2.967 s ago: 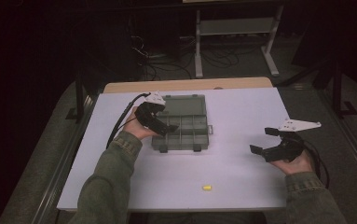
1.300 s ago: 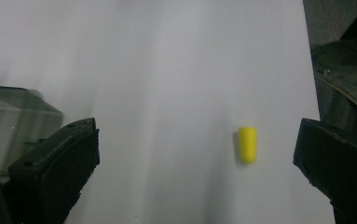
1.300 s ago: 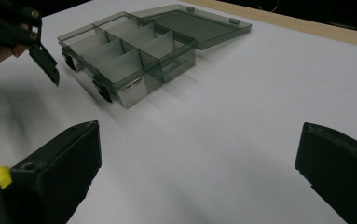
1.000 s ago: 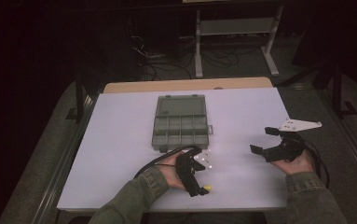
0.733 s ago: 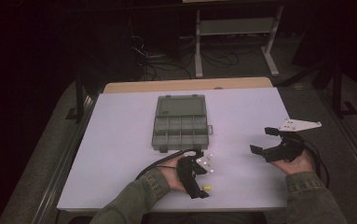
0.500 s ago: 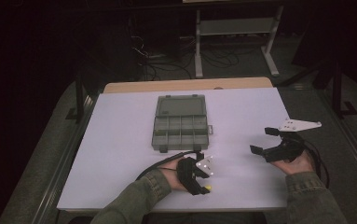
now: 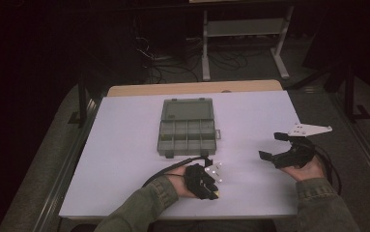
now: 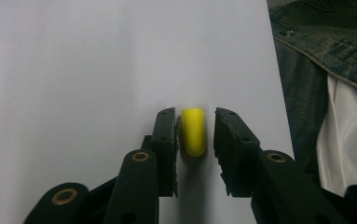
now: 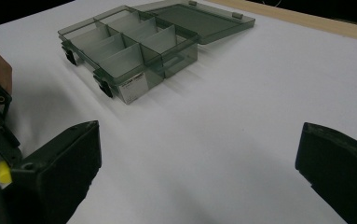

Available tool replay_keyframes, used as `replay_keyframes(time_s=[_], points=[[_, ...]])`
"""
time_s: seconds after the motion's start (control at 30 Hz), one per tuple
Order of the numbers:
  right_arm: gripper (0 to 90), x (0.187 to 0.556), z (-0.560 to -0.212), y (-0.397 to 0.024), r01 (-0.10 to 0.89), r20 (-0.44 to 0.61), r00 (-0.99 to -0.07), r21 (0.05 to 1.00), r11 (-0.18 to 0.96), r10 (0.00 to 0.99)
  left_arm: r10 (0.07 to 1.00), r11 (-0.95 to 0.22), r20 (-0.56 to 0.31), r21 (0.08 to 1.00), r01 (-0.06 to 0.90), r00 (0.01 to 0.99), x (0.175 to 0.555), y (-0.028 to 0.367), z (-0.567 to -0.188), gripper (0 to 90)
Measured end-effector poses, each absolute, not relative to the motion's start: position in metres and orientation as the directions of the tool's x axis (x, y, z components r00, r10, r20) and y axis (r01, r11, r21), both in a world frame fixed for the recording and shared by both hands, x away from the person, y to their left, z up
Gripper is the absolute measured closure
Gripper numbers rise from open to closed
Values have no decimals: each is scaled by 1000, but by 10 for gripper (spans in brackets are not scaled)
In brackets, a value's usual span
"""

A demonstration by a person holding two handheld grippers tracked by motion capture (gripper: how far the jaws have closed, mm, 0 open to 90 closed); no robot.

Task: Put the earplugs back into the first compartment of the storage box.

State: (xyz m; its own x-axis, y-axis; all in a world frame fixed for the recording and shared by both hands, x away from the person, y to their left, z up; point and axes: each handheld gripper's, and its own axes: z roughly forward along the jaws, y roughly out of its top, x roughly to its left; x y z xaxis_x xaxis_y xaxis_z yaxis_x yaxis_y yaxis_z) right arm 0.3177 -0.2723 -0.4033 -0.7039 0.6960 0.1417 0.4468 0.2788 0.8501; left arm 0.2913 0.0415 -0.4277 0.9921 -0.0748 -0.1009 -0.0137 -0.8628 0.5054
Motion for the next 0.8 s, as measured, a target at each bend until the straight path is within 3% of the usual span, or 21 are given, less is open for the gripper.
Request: replay_keyframes(time_s=[0.17,0.6,0.8], points=[[0,318,-404,-272,449,142,-705,848,281,695,-66,-865,-114,501,-1,991,292,41,-427,809],[0,318,-404,-272,449,143,-706,848,282,694,-52,-826,-37,563,-22,998,296,51,-397,816],[0,318,-404,-272,449,145,-707,848,281,692,11,-803,10,596,2,1000,312,67,-373,815]])
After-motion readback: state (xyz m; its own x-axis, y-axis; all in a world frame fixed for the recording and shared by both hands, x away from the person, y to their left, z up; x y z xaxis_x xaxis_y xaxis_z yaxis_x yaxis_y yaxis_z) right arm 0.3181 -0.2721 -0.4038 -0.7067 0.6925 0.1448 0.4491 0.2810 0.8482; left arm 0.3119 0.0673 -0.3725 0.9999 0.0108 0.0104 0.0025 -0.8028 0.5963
